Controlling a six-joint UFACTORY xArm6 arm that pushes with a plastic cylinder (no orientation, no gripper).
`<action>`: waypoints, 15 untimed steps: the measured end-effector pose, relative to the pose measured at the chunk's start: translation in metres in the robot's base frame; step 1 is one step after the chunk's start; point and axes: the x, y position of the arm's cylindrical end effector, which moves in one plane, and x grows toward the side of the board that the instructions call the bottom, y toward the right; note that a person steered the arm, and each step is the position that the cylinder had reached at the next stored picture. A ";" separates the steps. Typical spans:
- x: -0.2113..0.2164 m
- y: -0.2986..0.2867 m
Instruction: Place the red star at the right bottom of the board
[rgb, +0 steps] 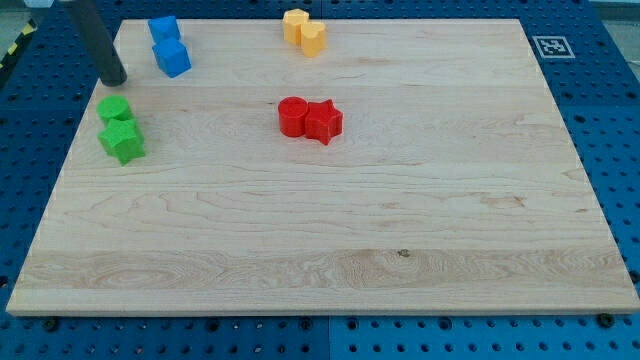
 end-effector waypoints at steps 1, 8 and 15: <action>-0.022 0.007; 0.058 0.104; 0.096 0.343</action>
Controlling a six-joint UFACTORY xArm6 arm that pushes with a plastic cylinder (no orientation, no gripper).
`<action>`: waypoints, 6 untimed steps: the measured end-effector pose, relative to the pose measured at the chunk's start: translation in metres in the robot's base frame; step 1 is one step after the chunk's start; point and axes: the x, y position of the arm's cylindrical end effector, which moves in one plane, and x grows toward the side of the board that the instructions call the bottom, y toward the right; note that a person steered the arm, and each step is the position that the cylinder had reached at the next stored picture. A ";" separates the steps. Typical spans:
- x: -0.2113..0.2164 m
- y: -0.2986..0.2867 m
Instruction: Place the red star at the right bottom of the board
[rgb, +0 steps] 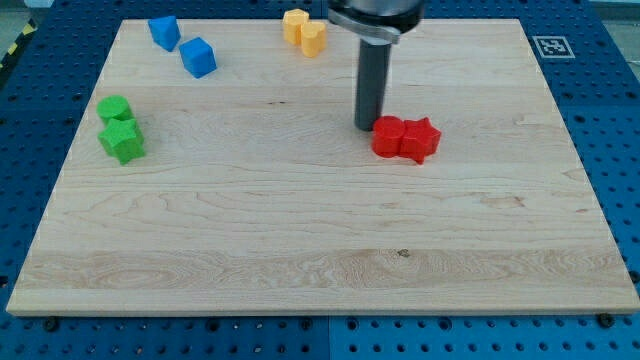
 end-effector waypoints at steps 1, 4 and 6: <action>-0.001 0.037; 0.056 0.086; 0.026 0.047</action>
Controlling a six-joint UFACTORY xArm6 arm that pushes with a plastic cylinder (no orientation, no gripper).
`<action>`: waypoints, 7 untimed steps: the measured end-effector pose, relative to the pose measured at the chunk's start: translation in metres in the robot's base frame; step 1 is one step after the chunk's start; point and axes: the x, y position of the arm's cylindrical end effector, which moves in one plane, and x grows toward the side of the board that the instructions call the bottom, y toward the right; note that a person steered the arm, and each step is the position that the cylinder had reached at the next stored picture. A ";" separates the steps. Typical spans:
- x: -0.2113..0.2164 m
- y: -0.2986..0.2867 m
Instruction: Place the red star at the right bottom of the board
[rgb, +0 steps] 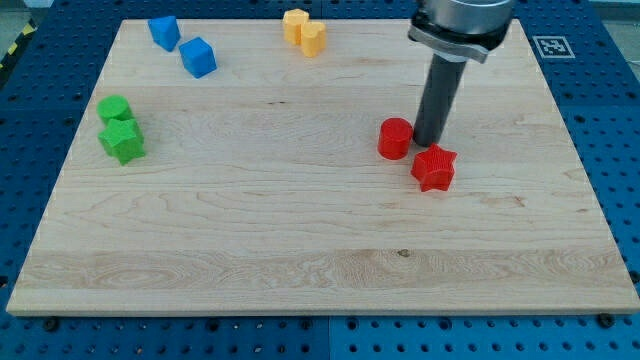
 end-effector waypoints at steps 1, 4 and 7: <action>0.027 -0.015; 0.070 0.066; 0.081 0.037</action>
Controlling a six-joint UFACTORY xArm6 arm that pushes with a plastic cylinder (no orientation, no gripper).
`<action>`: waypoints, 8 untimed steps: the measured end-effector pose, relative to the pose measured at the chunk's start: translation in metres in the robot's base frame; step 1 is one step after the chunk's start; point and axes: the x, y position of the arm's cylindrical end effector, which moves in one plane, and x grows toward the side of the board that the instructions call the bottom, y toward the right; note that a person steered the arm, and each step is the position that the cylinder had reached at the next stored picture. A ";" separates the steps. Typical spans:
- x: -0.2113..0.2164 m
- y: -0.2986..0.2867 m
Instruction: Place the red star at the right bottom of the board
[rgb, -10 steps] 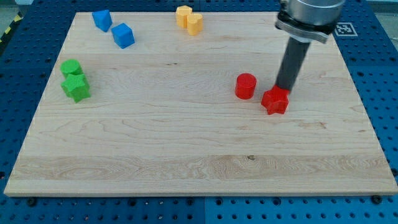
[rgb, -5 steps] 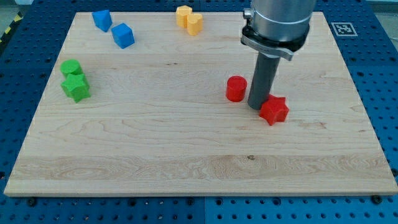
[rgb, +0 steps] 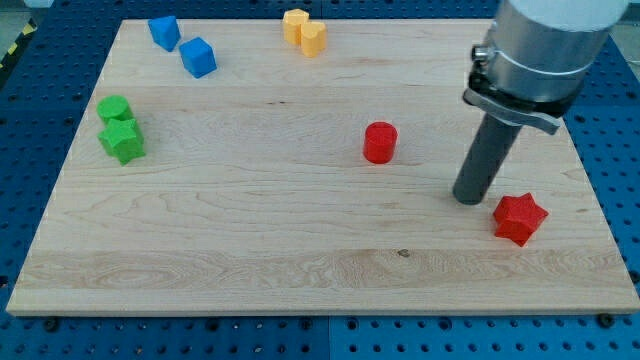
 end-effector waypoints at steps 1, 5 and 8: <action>0.010 0.008; 0.016 0.075; 0.036 0.105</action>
